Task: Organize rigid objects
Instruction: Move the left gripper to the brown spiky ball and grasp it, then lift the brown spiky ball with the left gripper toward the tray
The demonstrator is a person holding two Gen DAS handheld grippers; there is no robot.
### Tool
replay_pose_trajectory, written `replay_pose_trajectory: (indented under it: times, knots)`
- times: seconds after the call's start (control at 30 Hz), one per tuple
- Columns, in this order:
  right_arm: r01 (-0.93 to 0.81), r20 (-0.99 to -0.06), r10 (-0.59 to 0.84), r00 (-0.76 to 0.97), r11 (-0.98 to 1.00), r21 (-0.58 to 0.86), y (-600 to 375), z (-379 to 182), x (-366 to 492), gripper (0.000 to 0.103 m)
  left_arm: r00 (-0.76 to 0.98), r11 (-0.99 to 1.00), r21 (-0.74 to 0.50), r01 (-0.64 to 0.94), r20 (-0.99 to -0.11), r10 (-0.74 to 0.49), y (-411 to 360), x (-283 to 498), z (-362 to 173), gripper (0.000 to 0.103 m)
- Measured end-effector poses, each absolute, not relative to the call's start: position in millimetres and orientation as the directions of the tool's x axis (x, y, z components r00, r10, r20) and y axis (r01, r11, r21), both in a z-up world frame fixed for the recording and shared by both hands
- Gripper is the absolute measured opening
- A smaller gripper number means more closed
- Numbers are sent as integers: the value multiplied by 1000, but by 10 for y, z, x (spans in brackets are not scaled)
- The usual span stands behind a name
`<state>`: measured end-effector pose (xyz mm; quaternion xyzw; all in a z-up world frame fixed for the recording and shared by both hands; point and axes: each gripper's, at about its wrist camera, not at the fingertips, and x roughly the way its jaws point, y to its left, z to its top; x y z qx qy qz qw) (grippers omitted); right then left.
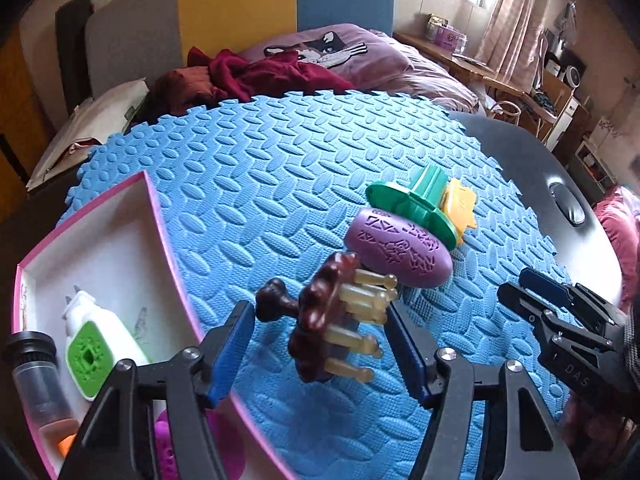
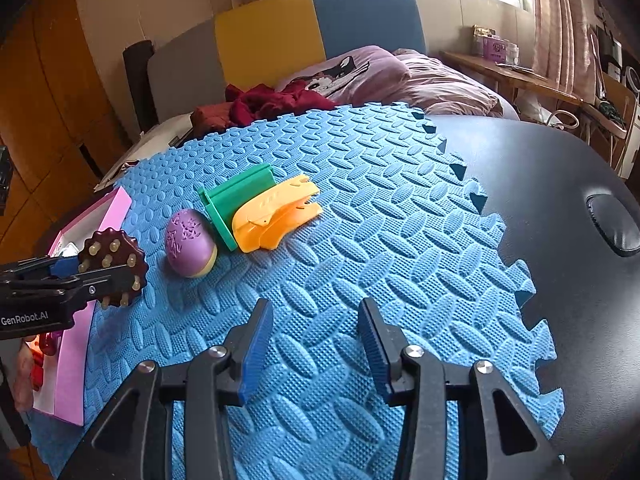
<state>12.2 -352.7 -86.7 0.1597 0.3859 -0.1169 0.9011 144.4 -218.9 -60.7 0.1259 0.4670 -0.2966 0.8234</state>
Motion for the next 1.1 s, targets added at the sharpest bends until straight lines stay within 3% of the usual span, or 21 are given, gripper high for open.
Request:
replay_pose_trajectory:
  times: [0.07, 0.13, 0.67, 1.1]
  knots:
    - [334, -733, -88, 675, 922, 196, -3526, -868, 123, 45, 406, 793, -57, 607, -835, -371, -2218, 1430, -608, 64]
    - [333, -734, -90, 673, 923, 192, -3520, -870, 128, 45, 386, 779, -109, 617, -821, -421, -2213, 1416, -586, 44]
    - [336, -740, -109, 663, 927, 164, -3476, -871, 145, 46, 464, 795, -184, 578, -727, -506, -1719, 910, -221, 44]
    - [313, -749, -96, 656, 937, 155, -3425, -732, 267, 46, 552, 837, -184, 515, -676, -488, -1077, 533, -10, 44]
